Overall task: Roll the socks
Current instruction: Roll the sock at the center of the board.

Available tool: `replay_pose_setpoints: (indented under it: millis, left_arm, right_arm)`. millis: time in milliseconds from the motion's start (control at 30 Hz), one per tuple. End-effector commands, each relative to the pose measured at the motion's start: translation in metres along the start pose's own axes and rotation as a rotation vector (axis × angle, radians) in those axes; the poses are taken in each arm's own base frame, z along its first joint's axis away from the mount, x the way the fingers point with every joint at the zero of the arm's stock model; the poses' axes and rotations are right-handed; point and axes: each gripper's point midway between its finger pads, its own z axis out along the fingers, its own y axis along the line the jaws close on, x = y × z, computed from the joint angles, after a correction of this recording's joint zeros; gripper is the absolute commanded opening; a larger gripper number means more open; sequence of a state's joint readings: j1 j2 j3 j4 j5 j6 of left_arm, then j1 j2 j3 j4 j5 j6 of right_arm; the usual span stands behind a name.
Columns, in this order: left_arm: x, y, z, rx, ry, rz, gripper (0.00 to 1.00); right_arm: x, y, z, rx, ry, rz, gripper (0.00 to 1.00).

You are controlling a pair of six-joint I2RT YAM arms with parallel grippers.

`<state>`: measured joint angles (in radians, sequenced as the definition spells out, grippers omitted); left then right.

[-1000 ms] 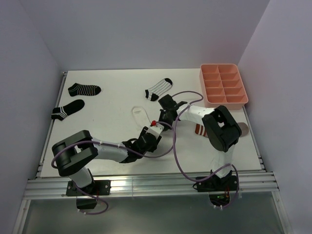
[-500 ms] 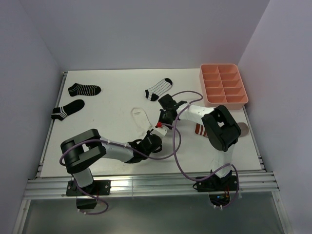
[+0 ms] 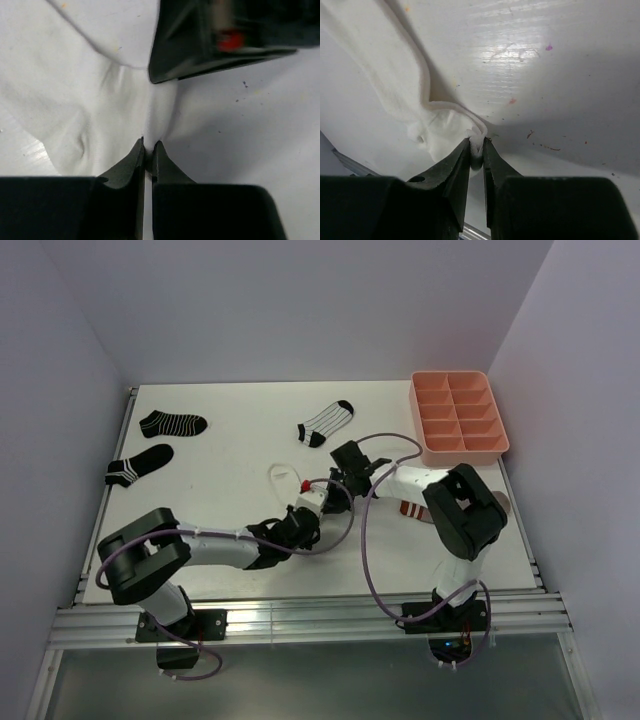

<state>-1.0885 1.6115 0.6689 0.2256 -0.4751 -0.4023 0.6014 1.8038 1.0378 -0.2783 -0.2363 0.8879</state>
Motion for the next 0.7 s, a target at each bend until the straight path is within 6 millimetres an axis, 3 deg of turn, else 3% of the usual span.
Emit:
replay_pose_setpoints:
  millis: [0, 200, 367, 667]
  left_arm:
    - [0.014, 0.004, -0.010, 0.107, 0.107, -0.203, 0.00]
    - [0.024, 0.021, -0.005, 0.176, 0.173, -0.404, 0.01]
    - [0.030, 0.018, -0.003, 0.250, 0.246, -0.517, 0.00]
    - [0.035, 0.026, -0.002, 0.329, 0.349, -0.717, 0.00]
  right_arm:
    - [-0.038, 0.038, -0.023, -0.159, -0.188, 0.000, 0.23]
    - [-0.044, 0.046, -0.041, -0.276, -0.294, 0.013, 0.40]
    - [-0.039, 0.046, -0.049, -0.343, -0.333, -0.001, 0.47]
    - [-0.016, 0.030, -0.028, -0.357, -0.292, 0.030, 0.53]
